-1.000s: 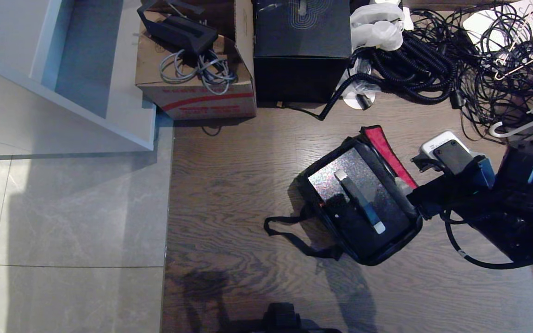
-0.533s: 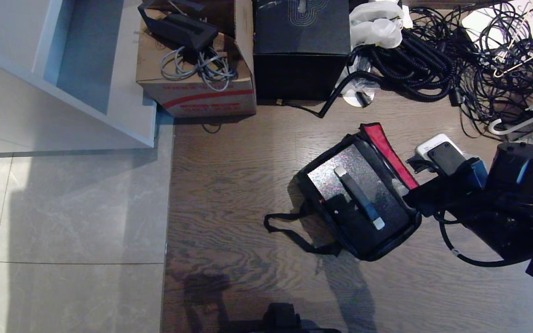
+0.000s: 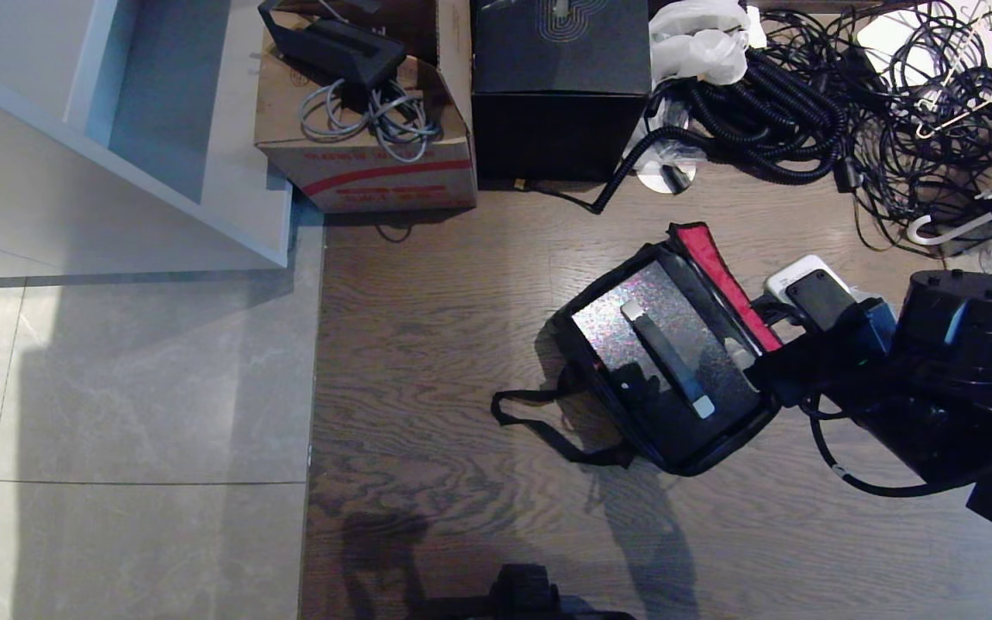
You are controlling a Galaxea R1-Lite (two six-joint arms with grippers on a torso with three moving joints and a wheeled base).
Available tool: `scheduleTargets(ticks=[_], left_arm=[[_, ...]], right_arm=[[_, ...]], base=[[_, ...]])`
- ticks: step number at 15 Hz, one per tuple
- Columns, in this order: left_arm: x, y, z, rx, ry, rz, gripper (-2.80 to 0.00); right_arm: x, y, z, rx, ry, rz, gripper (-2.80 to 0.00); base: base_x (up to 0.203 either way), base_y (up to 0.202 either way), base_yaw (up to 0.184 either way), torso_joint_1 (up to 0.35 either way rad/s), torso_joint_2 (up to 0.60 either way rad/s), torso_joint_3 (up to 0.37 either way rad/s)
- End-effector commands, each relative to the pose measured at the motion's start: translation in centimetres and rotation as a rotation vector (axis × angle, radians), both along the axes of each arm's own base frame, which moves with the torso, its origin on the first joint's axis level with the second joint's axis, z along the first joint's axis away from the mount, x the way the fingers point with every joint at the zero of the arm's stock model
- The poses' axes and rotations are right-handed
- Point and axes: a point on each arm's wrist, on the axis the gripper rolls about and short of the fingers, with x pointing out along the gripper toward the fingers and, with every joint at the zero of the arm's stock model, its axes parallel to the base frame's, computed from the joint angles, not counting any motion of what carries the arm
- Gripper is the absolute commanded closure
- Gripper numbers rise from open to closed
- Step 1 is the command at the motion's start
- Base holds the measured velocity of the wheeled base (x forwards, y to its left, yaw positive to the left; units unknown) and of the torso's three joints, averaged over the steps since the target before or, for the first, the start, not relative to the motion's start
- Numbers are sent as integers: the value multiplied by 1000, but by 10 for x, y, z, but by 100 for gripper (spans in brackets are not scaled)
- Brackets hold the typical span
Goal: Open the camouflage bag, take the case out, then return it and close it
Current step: Grip the handle
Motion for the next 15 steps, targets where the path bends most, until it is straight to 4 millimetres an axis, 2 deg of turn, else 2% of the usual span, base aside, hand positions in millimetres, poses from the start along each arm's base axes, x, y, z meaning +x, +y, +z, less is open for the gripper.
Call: scheduleTargets(ticks=[1,4,7,8,10,12,15], left_arm=[[0,0,0,0,0,0,0],[0,0,0,0,0,0,0],[0,0,0,0,0,0,0],[0,0,0,0,-1,0,0],[0,0,0,0,0,0,0],[0,0,0,0,-1,0,0],[0,0,0,0,0,0,0]], right_arm=[[7,6,-8,-16,20,-7,-280],[21,15,-19,-32,25,-68,-280],[35,37,-41,-43,-16,-152,-280],[35,50,-47,-52,-18,-160,-280],[34,61,-56,-75,-2,-190,-280],[30,81,-75,-112,20,-231,-280],[29,91,-92,-149,39,-254,-280]], base=[[0,0,0,0,0,0],[0,0,0,0,0,0],[0,0,0,0,0,0],[0,0,0,0,0,0],[0,0,0,0,0,0],[0,0,0,0,0,0],[0,0,0,0,0,0]])
